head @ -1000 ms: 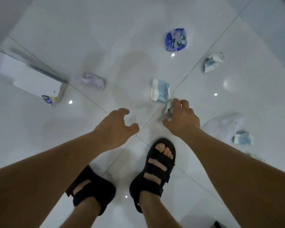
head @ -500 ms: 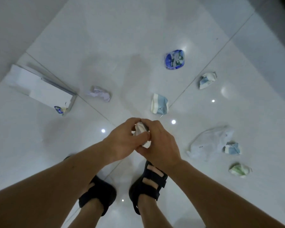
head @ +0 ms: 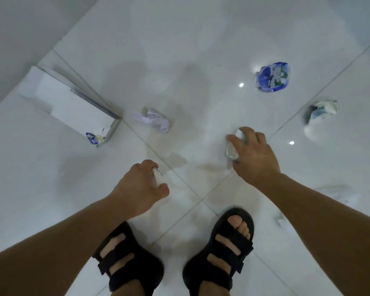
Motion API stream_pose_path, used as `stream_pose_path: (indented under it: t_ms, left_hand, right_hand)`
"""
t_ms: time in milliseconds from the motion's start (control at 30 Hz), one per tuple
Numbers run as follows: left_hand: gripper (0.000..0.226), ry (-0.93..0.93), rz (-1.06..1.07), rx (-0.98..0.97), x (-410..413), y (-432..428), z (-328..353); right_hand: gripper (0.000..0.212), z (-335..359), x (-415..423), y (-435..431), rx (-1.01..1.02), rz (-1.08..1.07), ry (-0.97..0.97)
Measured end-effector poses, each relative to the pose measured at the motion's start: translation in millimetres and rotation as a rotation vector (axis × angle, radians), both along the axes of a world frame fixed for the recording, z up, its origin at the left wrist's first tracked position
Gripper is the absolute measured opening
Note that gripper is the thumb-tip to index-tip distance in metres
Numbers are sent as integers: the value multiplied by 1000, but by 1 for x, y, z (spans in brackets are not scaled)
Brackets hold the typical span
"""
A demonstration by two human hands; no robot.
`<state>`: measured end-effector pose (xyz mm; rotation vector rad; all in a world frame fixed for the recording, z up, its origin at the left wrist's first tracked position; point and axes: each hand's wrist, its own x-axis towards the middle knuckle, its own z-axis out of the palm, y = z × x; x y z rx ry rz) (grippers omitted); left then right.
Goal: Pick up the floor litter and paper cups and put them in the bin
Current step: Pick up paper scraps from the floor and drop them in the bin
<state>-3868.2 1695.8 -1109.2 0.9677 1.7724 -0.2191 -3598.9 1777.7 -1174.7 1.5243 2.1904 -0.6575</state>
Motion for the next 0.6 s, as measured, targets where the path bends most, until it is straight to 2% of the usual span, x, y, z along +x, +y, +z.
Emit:
stream_pose_path:
  t_ms: [67,133,333,600]
  left_hand:
    - [56,1,28,13,-10,-1,10]
    - [53,-8,44,36,-15,-1,34]
    - [36,-74,108,120,-43,12,163]
    - [49,-18,92,155,-94,-11,353]
  right_hand:
    - [63,9,-9,-13,-16,-88,66]
    - [68,34,-21,-26,-46,-101,95]
    - [73,179,-72,-27,-72,-60,201]
    - [72,387,-159,-9,-80,243,236]
